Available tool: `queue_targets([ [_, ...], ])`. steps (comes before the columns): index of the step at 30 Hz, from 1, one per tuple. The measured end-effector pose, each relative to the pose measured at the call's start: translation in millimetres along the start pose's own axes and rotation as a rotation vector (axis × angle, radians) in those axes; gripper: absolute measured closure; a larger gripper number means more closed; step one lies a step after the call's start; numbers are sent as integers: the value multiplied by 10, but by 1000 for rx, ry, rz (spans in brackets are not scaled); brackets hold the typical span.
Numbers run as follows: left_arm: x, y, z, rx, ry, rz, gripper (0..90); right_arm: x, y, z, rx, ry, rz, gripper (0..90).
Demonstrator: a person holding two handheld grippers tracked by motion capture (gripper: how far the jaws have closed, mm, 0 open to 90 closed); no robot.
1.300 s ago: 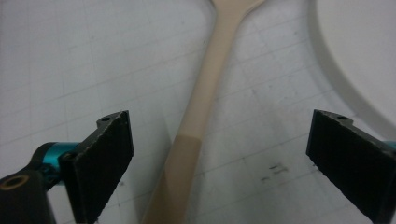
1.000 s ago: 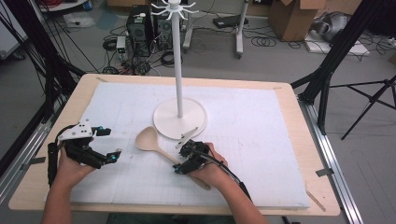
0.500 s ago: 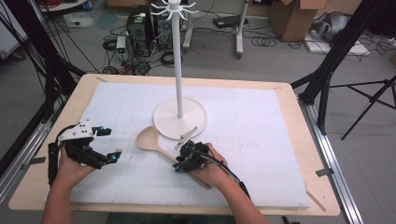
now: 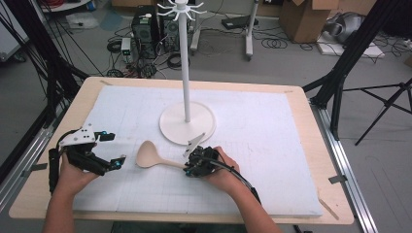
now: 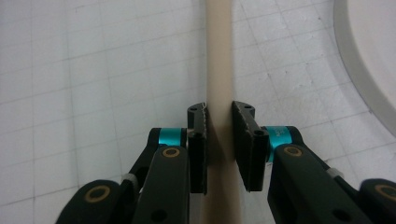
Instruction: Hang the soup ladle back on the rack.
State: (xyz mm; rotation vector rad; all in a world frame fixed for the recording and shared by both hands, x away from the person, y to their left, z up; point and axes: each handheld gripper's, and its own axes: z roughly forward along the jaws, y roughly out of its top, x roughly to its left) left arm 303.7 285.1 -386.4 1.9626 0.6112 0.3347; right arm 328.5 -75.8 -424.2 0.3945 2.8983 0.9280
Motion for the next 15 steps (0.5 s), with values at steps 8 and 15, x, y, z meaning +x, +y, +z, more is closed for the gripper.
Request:
queue_targets([
  [8, -1, 4, 5, -1, -2, 1, 17, -20, 36, -4, -1, 8, -19, 770],
  [15, -13, 14, 18, 0, -4, 6, 17, -31, 222, 92, 6, 33, -59, 770],
])
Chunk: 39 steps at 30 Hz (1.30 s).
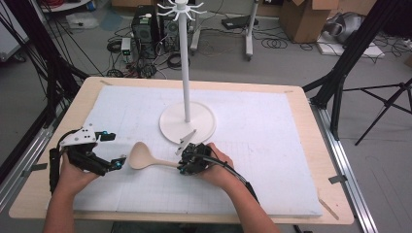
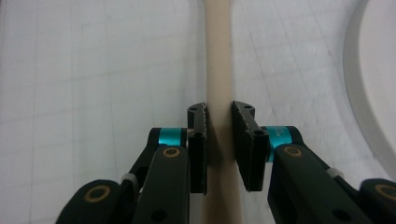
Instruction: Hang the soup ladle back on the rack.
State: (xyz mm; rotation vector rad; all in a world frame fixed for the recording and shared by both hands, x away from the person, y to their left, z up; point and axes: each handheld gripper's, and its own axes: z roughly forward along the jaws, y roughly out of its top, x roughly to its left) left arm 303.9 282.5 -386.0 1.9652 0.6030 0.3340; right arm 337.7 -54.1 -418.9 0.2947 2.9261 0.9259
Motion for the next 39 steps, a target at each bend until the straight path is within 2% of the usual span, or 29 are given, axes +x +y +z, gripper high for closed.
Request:
queue_targets([
  [8, 4, -3, -4, 7, 2, 2, 17, -36, 178, 167, 2, 27, -16, 769],
  [9, 7, -3, -8, 6, 3, 3, 17, -42, 230, 212, -6, 31, -31, 769],
  [11, 6, -4, -10, 2, 4, -2, 17, -34, 270, 245, -5, 39, -26, 769],
  [13, 9, -7, -29, -2, 8, -5, 17, -25, 298, 272, -5, 37, -30, 768],
  [14, 12, -6, -37, -2, 8, -2, 17, -34, 306, 286, -18, 37, -51, 767],
  [17, 13, -5, -49, -3, 9, -2, 17, -27, 304, 287, -15, 36, -44, 759],
  [18, 12, -6, -51, -5, 10, -4, 17, -20, 304, 274, -12, 31, -44, 661],
  [19, 12, -7, -55, -5, 10, -4, 17, -5, 301, 251, -2, 33, -20, 637],
  [21, 11, -8, -61, -7, 9, -3, 17, 12, 287, 195, -15, 22, -28, 587],
  [22, 11, -8, -61, -7, 9, -3, 17, 18, 275, 156, -17, 18, -16, 560],
  [23, 11, -8, -64, -7, 8, -2, 17, 18, 275, 156, -17, 18, -16, 560],
  [24, 12, -8, -67, -7, 8, 0, 17, 24, 237, 63, -35, 2, 5, 532],
  [26, 11, -9, -72, -8, 8, -1, 17, 12, 179, -49, -54, -9, 15, 507],
  [27, 11, -8, -76, -7, 8, 0, 17, 12, 179, -49, -54, -9, 15, 507],
  [29, 10, -6, -78, -9, 8, 1, 16, -13, 66, -243, -91, -11, 48, 466],
  [30, 8, -5, -78, -10, 7, -1, 16, -13, 66, -243, -91, -11, 48, 466],
  [31, 7, -3, -78, -10, 7, 0, 17, -20, 22, -313, -107, -15, 59, 456],
  [32, 4, -2, -77, -12, 7, -2, 17, -31, -26, -385, -127, -19, 64, 450],
  [33, 2, 2, -75, -10, 10, 3, 17, -46, -144, -550, -166, -30, 85, 422],
  [35, 0, 3, -73, -11, 9, 2, 16, -65, -248, -682, -203, -30, 110, 425],
  [39, -10, 8, -50, -6, 4, 5, 17, -108, -514, -944, -285, -42, 162, 363],
])
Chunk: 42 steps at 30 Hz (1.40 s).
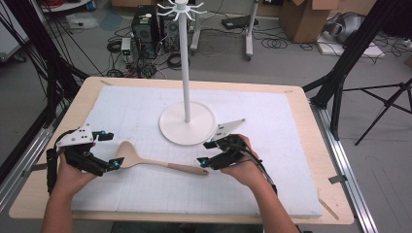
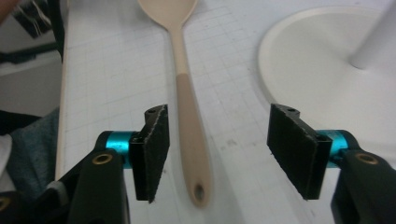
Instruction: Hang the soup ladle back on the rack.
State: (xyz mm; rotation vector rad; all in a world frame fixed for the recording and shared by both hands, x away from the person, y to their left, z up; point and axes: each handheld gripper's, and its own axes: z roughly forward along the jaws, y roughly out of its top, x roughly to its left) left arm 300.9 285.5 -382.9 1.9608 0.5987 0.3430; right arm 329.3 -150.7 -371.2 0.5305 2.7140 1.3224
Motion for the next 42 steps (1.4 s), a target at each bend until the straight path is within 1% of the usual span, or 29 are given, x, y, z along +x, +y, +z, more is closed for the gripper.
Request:
queue_targets([
  [1, 0, 0, 0, 0, 0, 0, 17, 0, 0, 0, 0, 0, 0, 363],
  [2, -9, 5, 11, 1, -3, 0, 17, -26, -97, -151, -42, -27, 15, 310],
  [3, -9, 5, 11, 1, -3, 0, 17, -39, -147, -224, -65, -38, 23, 290],
  [4, -10, 8, 15, 1, -6, 3, 17, -39, -147, -224, -65, -38, 23, 290],
  [5, -15, 12, 24, -2, -12, 3, 17, -60, -251, -359, -101, -77, 38, 244],
  [6, -17, 13, 26, 2, -9, 6, 17, -67, -303, -420, -114, -90, 45, 230],
  [7, -17, 13, 26, 2, -9, 6, 16, -67, -303, -420, -114, -90, 45, 230],
  [9, -23, 14, 38, -2, -13, 2, 17, -79, -402, -527, -134, -110, 61, 211],
  [10, -21, 16, 39, 2, -12, 6, 17, -86, -504, -626, -157, -132, 69, 197],
  [13, -26, 16, 63, 5, -15, 4, 17, -85, -644, -755, -174, -168, 74, 167],
  [14, -26, 16, 63, 5, -15, 4, 17, -85, -644, -755, -174, -168, 74, 167],
  [15, -27, 16, 74, 8, -19, 7, 17, -77, -720, -817, -194, -190, 85, 145],
  [17, -29, 15, 77, 6, -21, 5, 17, -76, -751, -836, -199, -195, 84, 144],
  [18, -29, 14, 75, 7, -22, 4, 16, -61, -796, -847, -201, -208, 75, 122],
  [19, -25, 11, 73, 7, -24, 8, 16, -61, -796, -847, -201, -208, 75, 122],
  [20, -24, 9, 70, 5, -26, 3, 17, -54, -812, -842, -198, -212, 74, 121],
  [23, -5, 4, 57, -3, -21, -4, 16, -56, -837, -819, -187, -211, 63, 116],
  [24, 1, 4, 51, 0, -23, 1, 17, -59, -837, -820, -191, -209, 62, 107],
  [26, 1, 5, 45, -4, -23, 0, 17, -59, -839, -829, -195, -211, 56, 101],
  [27, 1, 5, 45, -4, -23, 0, 17, -61, -843, -838, -200, -211, 60, 86],
  [29, -3, 7, 38, -8, -26, 2, 17, -60, -854, -846, -205, -230, 60, 19],
  [32, -11, 19, 35, -11, -30, 7, 16, -66, -869, -854, -204, -233, 68, 18],
  [33, -19, 27, 44, -15, -34, 10, 16, -79, -881, -868, -215, -227, 75, 15],
  [35, -22, 29, 46, -11, -33, 12, 16, -86, -885, -875, -219, -227, 80, 8],
  [36, -27, 29, 56, -11, -39, 11, 17, -100, -893, -887, -227, -218, 86, 5],
  [38, -32, 32, 66, -10, -42, 12, 16, -115, -903, -899, -236, -222, 88, 4],
  [42, -44, 40, 74, -7, -42, 14, 16, -141, -940, -915, -235, -227, 104, 3],
])
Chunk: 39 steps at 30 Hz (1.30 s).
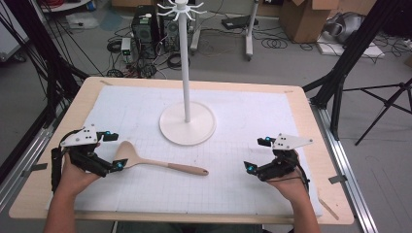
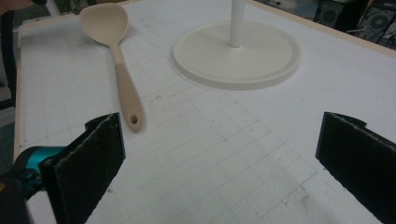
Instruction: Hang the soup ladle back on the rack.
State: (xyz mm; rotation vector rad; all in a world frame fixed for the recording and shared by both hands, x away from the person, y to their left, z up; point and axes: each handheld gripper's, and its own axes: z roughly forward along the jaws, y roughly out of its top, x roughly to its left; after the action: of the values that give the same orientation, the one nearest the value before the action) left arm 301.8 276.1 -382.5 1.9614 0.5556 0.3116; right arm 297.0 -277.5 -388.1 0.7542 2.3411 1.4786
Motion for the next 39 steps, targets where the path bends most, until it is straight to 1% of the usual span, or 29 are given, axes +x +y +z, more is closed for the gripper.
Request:
queue_targets([
  [7, -20, 50, 18, -3, -3, 14, 17, -3, 1, -45, -7, -9, 7, 4],
  [11, -40, 65, 76, 5, -23, 21, 17, -6, 2, -58, -13, -3, 10, 4],
  [15, -54, 72, 96, 11, -32, 28, 17, 4, -4, -23, 5, 7, 10, 4],
  [16, -74, 86, 114, 12, -43, 34, 17, 7, -3, -15, 5, 10, 12, 4],
  [17, -74, 86, 114, 12, -43, 34, 17, 7, -3, -15, 5, 10, 12, 4],
  [19, -97, 114, 139, 17, -50, 43, 17, -1, -1, 1, 7, 13, 7, 4],
  [20, -122, 155, 175, 25, -62, 54, 16, -1, -2, -1, 11, 11, 11, 4],
  [22, -138, 176, 202, 25, -70, 57, 17, -5, -4, -4, 10, 11, 7, 4],
  [23, -149, 201, 230, 35, -77, 67, 16, -6, -3, -17, 4, 8, 1, 5],
  [25, -183, 275, 320, 51, -92, 84, 17, -6, -6, -29, 6, 10, 11, 4],
  [26, -191, 302, 355, 56, -97, 88, 17, -13, -9, -29, 5, 9, 8, 4],
  [27, -195, 333, 389, 70, -100, 100, 16, -17, -14, -27, 9, 6, 9, 4],
  [28, -203, 363, 427, 78, -106, 104, 17, -21, -18, -24, 10, 6, 6, 4],
  [29, -203, 363, 427, 78, -106, 104, 17, -21, -18, -24, 10, 6, 6, 4],
  [31, -216, 432, 495, 105, -115, 121, 17, -25, -23, -27, 16, 7, 9, 4],
  [32, -235, 499, 565, 126, -124, 132, 17, -35, -26, -41, 12, 4, 9, 4],
  [33, -235, 499, 565, 126, -124, 132, 17, -38, -27, -51, 10, 3, 13, 4],
  [34, -250, 554, 643, 156, -133, 150, 16, -44, -28, -60, 8, 3, 15, 4],
  [36, -269, 590, 732, 188, -141, 161, 17, -56, -31, -77, 4, 0, 16, 4],
  [37, -269, 590, 732, 188, -141, 161, 17, -56, -31, -77, 4, 0, 16, 4],
  [39, -284, 605, 819, 215, -156, 172, 17, -65, -34, -93, -2, -3, 21, 4],
])
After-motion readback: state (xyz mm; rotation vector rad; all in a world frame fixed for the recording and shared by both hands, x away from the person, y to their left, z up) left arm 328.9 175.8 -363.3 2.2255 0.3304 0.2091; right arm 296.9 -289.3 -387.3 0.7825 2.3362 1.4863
